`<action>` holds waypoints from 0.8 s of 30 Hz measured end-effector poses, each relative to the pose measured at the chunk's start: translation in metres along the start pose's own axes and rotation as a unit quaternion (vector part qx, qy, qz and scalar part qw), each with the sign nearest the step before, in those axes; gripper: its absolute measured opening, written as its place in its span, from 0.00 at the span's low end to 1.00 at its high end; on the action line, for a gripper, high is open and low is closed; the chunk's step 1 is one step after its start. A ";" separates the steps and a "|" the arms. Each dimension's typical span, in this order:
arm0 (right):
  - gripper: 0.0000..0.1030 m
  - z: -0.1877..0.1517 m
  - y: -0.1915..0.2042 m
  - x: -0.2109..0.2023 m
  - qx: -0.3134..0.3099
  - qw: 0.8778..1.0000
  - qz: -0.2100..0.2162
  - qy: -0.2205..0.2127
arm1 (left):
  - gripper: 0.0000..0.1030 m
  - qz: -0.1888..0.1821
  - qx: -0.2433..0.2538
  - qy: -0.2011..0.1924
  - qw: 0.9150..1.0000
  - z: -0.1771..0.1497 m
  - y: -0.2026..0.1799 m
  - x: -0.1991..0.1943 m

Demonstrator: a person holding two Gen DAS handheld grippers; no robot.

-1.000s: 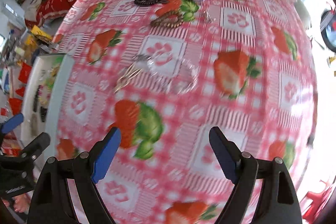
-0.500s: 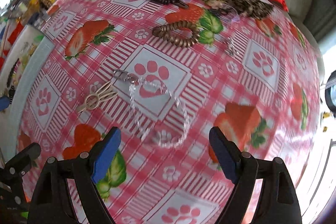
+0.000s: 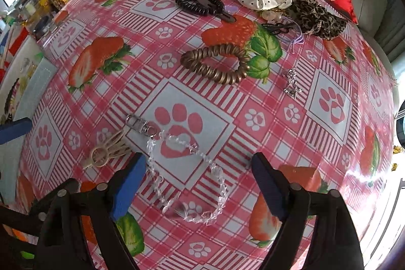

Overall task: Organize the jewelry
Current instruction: 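Grasp the beige bunny-ear clip with the left tool while the right tool grasps the clear crystal bracelet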

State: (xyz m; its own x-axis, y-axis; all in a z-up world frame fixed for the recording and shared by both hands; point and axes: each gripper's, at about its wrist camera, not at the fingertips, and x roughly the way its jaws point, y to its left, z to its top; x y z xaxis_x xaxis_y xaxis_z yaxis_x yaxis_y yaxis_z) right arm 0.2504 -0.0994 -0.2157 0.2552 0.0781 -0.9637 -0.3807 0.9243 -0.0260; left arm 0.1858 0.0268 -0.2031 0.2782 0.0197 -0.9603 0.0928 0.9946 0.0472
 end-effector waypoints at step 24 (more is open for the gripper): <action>0.04 -0.022 -0.036 -0.030 0.110 0.990 0.089 -0.006 | 0.25 -0.065 0.035 0.008 0.997 0.013 -0.034 0.002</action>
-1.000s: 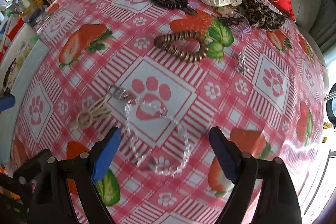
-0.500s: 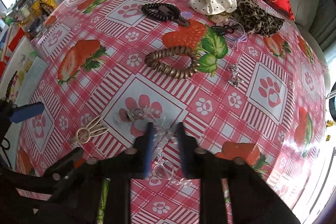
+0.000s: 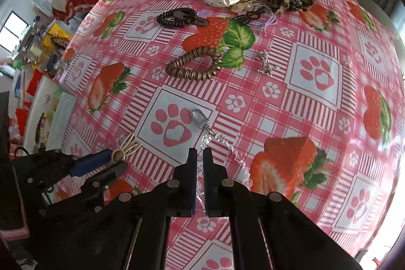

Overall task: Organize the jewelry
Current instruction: 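Grasp the beige bunny-ear clip with the left tool while the right tool grasps the clear crystal bracelet, then carry the bunny-ear clip and crystal bracelet over the white tray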

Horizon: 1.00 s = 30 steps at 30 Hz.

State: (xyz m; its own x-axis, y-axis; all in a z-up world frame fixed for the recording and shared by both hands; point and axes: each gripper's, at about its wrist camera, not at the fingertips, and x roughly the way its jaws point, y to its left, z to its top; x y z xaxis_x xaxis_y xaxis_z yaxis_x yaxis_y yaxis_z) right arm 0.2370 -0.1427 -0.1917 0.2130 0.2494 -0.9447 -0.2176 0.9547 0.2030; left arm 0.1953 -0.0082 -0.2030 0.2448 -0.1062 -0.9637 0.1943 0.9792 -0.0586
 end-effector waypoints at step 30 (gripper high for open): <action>0.04 -0.042 0.005 -0.053 0.085 0.995 0.058 0.011 | 0.25 0.006 -0.021 -0.015 1.000 -0.036 0.018 -0.089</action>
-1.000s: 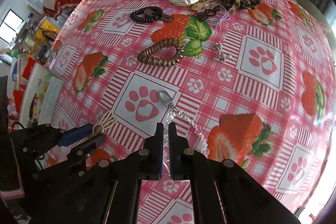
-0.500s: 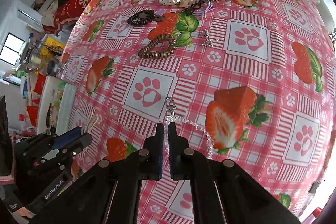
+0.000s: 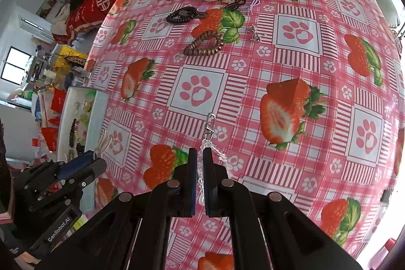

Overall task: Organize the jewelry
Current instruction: 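Carry the bunny-ear clip and crystal bracelet over the white tray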

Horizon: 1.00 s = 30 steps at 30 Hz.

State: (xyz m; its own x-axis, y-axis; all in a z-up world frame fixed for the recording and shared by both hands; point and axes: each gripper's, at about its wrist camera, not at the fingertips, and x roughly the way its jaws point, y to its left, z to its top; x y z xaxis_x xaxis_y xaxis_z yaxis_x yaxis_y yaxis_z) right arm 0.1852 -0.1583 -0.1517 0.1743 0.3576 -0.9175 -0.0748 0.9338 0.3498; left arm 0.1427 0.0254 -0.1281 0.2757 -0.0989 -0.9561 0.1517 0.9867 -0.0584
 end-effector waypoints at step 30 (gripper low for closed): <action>0.04 -0.032 0.084 -0.036 0.039 0.998 -0.011 -0.039 | 0.25 -0.009 0.004 -0.019 1.000 -0.060 0.102 -0.055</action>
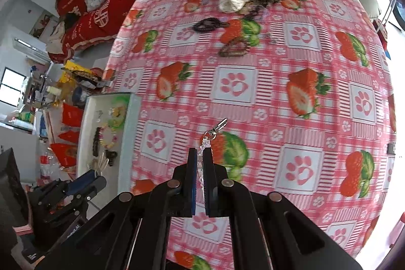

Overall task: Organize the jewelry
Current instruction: 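Carry the bunny-ear clip and crystal bracelet over the white tray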

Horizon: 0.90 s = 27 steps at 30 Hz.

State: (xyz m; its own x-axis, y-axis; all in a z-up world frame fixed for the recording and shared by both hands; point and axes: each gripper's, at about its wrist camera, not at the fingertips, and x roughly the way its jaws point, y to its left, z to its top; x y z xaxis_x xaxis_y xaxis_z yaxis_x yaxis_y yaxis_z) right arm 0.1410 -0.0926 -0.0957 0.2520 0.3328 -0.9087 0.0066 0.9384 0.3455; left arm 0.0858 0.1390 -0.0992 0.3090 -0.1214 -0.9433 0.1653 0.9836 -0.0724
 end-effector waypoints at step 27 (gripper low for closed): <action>0.04 -0.040 0.187 0.079 -0.150 0.982 0.072 0.085 | 0.25 0.029 -0.145 0.024 0.989 -0.082 0.133 0.013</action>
State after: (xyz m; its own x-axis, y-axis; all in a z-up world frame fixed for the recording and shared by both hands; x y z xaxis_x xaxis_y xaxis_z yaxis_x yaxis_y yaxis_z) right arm 0.1235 0.1127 -0.1118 0.0632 0.4505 -0.8906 -0.3089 0.8573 0.4117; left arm 0.0353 0.2789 -0.1478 0.2633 -0.0632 -0.9627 -0.1298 0.9865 -0.1003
